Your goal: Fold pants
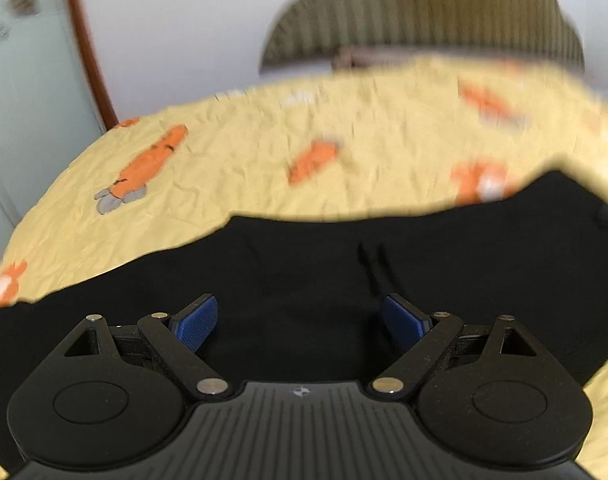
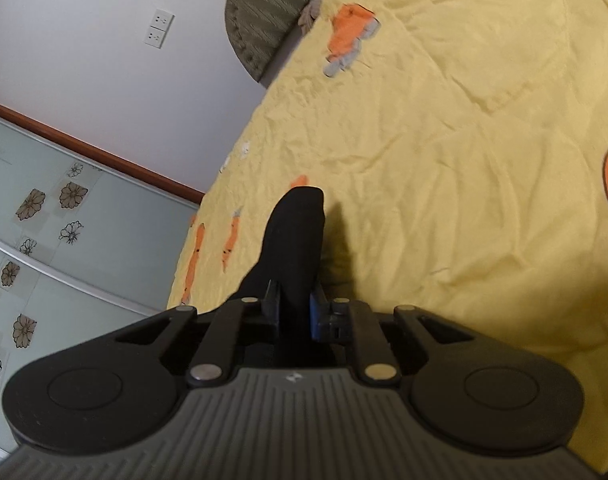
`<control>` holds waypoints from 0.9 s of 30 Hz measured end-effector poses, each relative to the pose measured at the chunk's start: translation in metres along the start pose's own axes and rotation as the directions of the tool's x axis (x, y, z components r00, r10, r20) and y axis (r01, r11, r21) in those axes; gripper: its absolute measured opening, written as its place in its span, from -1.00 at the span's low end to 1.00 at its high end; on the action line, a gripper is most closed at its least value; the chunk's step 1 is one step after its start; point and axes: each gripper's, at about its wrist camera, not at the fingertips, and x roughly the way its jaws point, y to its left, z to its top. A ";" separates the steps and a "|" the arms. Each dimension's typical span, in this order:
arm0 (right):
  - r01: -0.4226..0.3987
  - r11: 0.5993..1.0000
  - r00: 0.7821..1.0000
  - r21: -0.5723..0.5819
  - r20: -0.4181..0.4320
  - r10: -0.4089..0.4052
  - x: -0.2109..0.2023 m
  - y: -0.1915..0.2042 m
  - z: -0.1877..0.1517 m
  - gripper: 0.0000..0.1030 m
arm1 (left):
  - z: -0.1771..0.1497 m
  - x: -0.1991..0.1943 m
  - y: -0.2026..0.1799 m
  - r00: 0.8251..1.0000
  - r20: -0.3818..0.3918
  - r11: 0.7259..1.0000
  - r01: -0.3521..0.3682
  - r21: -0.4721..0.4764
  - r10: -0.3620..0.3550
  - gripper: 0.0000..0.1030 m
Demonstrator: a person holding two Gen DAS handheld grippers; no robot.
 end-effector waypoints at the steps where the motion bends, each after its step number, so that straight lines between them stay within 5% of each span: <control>1: -0.002 1.000 1.000 -0.002 0.007 0.002 -0.001 0.004 0.001 -0.73 | -0.002 0.009 -0.005 0.999 -0.026 0.999 -0.039 0.035 0.039 0.77; 7: -0.003 1.000 0.999 -0.026 0.037 0.004 -0.005 0.024 0.001 -0.73 | -0.014 0.003 -0.010 0.997 0.039 0.994 -0.068 0.091 0.064 0.77; 14: -0.008 0.998 0.998 -0.055 0.062 0.011 -0.010 0.046 -0.001 -0.74 | -0.021 -0.015 0.032 0.996 0.077 0.995 -0.026 -0.099 0.034 0.77; 19: -0.002 0.999 0.998 -0.039 0.058 0.004 -0.008 0.040 -0.001 -0.74 | -0.019 -0.028 0.037 0.990 0.134 0.994 0.048 -0.099 -0.035 0.77; 22: -0.001 1.000 0.998 -0.030 0.060 0.003 -0.007 0.036 -0.003 -0.73 | -0.012 -0.012 0.031 0.991 0.062 0.989 0.120 -0.084 -0.115 0.82; 24: -0.001 1.000 0.998 -0.024 0.062 0.003 -0.007 0.034 -0.003 -0.73 | -0.012 0.013 0.020 0.994 -0.040 0.994 0.097 -0.043 -0.098 0.88; 27: 0.001 1.000 0.998 -0.015 0.063 0.000 -0.007 0.031 -0.002 -0.74 | -0.014 0.019 0.018 0.996 -0.046 0.996 0.069 -0.064 -0.072 0.95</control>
